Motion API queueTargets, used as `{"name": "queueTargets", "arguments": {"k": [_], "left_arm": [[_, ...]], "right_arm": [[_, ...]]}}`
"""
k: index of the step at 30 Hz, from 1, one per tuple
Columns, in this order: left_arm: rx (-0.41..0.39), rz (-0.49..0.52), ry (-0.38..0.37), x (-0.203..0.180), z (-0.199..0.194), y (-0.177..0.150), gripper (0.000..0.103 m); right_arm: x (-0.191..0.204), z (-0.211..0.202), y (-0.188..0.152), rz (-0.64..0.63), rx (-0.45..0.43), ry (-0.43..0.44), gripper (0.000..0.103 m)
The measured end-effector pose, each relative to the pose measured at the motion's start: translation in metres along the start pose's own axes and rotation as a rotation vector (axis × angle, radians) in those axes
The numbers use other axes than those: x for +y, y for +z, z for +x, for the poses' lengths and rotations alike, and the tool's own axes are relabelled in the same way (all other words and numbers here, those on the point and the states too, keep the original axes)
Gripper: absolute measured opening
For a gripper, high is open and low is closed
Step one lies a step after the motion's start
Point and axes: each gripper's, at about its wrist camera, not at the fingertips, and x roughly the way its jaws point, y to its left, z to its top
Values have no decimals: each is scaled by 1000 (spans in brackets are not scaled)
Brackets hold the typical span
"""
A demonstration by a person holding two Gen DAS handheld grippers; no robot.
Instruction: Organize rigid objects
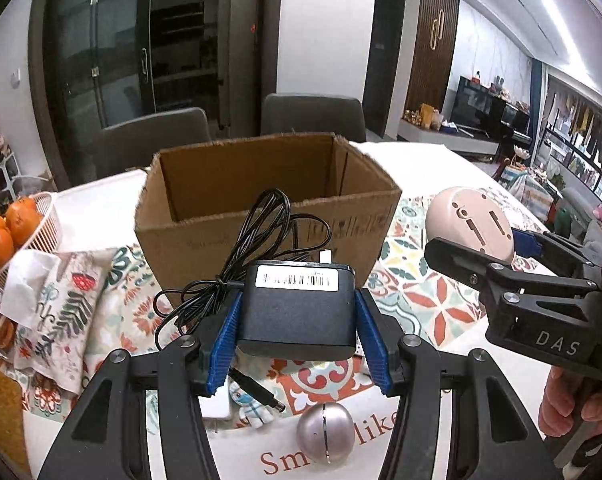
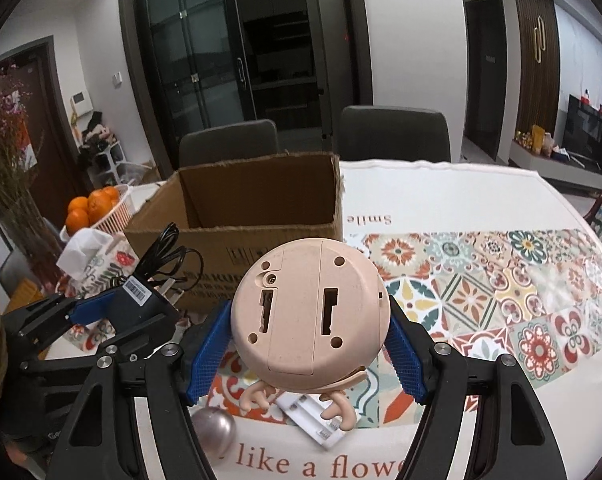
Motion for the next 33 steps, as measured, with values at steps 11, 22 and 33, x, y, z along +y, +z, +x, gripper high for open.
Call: {"name": "queueTargets", "arguments": {"k": [11,22,33], "left_arm": [[-66,-12,33,8,-16,26,54],[-101,3,56,14,-20,56,54],[-105,26,86,18,-11,85,54]], "right_arm": [[3,-9,21,21,-57,5,73],[12,-11,50,6,-98,-3,73],[13,1,79,-6,-97,-7,73]]}}
